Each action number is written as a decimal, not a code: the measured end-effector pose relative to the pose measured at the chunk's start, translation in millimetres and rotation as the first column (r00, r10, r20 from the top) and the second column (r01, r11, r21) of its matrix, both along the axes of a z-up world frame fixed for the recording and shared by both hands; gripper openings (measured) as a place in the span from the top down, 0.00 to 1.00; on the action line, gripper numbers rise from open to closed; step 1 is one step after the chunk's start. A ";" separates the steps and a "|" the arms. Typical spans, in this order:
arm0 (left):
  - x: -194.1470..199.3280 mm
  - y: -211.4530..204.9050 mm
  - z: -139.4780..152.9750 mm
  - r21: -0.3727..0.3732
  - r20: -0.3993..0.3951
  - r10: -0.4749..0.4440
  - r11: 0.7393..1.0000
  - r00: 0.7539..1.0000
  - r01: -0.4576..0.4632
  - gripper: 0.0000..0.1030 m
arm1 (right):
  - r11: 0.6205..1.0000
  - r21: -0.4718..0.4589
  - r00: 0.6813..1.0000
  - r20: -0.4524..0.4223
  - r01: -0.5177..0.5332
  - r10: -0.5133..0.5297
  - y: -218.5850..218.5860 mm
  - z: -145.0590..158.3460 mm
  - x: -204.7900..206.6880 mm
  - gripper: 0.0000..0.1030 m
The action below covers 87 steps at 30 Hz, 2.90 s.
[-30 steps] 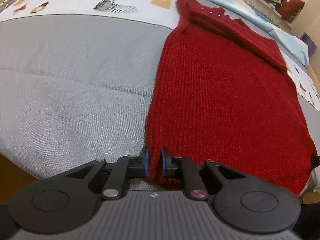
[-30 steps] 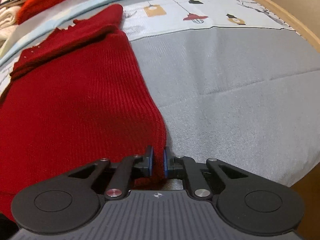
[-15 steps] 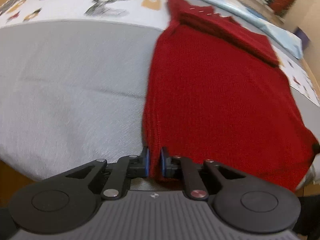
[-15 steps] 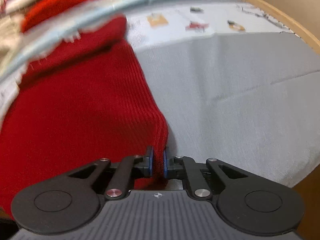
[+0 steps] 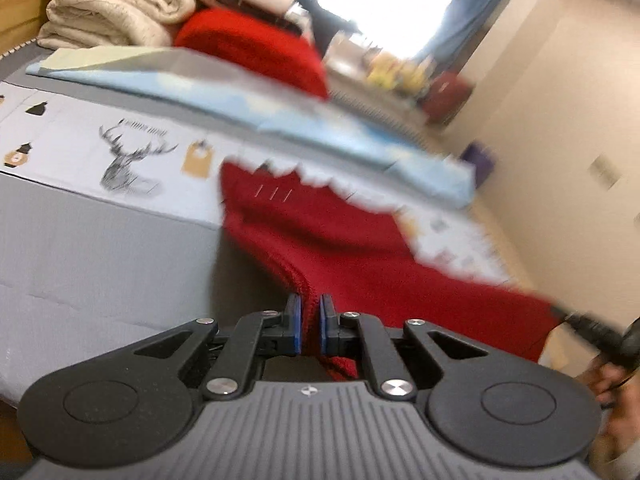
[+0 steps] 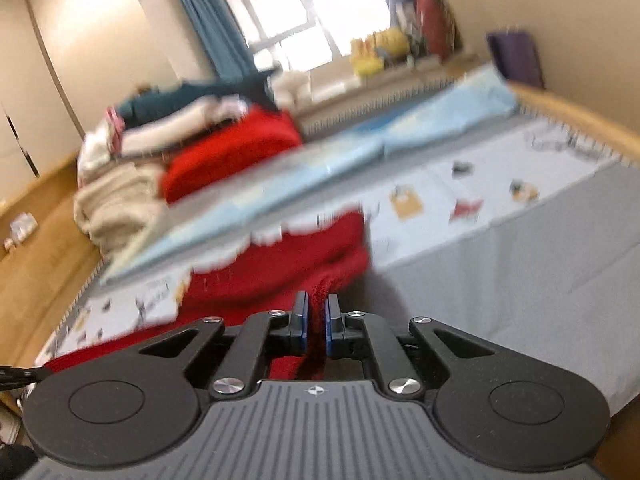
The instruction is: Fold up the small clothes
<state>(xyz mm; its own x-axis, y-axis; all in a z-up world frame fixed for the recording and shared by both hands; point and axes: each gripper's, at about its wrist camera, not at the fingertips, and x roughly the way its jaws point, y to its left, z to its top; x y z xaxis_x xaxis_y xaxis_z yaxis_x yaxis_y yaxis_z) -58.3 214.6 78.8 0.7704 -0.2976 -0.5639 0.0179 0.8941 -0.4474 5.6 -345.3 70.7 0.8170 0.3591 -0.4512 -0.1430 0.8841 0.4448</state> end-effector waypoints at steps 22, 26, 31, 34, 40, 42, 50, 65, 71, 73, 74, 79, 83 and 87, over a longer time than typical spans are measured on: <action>208.8 99.2 -127.4 -0.020 -0.321 0.215 0.972 0.922 -0.234 0.82 | 0.988 -0.050 0.938 -0.308 0.149 -0.157 -3.5 -101.3 196.1 0.90; 214.7 106.6 -146.2 -0.048 -0.389 0.221 0.965 0.894 -0.260 0.61 | 0.992 0.021 0.901 -0.422 0.121 -0.101 -6.6 -134.0 202.5 0.83; 225.8 103.1 -180.1 -0.076 -0.494 0.195 0.961 0.847 -0.266 0.55 | 0.998 0.021 0.874 -0.485 0.051 -0.034 8.4 -158.9 207.7 0.55; 229.7 94.1 -195.7 -0.074 -0.538 0.170 0.966 0.826 -0.247 0.53 | 0.998 0.060 0.858 -0.513 0.030 0.005 16.4 -168.9 213.9 0.54; 234.2 77.5 -199.5 -0.090 -0.525 0.100 0.981 0.845 -0.172 0.88 | 0.999 -0.017 0.893 -0.449 -0.050 0.037 35.4 -161.3 216.0 0.90; 232.2 72.3 -183.5 -0.031 -0.455 0.110 0.990 0.884 -0.139 0.89 | 0.999 -0.017 0.910 -0.414 -0.037 0.026 32.0 -152.6 213.7 0.91; 213.8 50.3 -109.6 0.131 -0.021 0.176 0.976 0.984 -0.171 0.90 | 0.991 -0.087 0.987 -0.115 0.099 -0.108 27.8 -98.3 191.7 0.92; 226.7 63.5 -144.6 0.051 -0.365 0.162 0.987 0.917 -0.154 0.61 | 0.996 0.008 0.876 -0.477 0.092 -0.077 27.3 -148.9 217.5 0.49; 204.0 66.4 -170.9 0.064 -0.528 0.087 0.996 0.845 -0.063 0.61 | 1.000 -0.022 0.861 -0.508 -0.009 -0.004 45.1 -152.0 192.2 0.88; 198.9 61.6 -167.1 0.048 -0.507 0.036 0.999 0.861 -0.014 0.62 | 1.000 -0.005 0.891 -0.453 0.022 -0.022 37.4 -137.7 184.1 0.89; 196.4 58.6 -164.8 0.031 -0.498 0.010 0.999 0.867 0.007 0.63 | 0.997 0.027 0.905 -0.424 0.066 -0.048 27.8 -129.8 179.3 0.90; 185.8 44.5 -153.6 0.079 -0.455 -0.036 0.994 0.890 0.080 0.87 | 0.992 -0.040 0.881 -0.457 0.117 -0.122 15.2 -127.5 171.0 0.89; 182.4 35.3 -154.0 0.145 -0.476 -0.027 0.983 0.879 0.109 0.87 | 0.994 -0.064 0.852 -0.512 0.083 -0.104 21.2 -139.6 171.0 0.86; 179.0 34.7 -147.7 0.148 -0.473 -0.023 0.984 0.881 0.105 0.85 | 0.994 -0.103 0.839 -0.537 0.038 -0.088 27.2 -136.2 165.3 0.70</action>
<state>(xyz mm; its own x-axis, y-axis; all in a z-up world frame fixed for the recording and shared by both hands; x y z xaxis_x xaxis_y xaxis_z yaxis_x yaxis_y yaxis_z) 120.8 249.3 -68.9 0.3865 -0.2088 -0.8983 -0.0976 0.9593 -0.2650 170.8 -318.1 -65.4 0.4541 0.2556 -0.8535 0.1550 0.9207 0.3582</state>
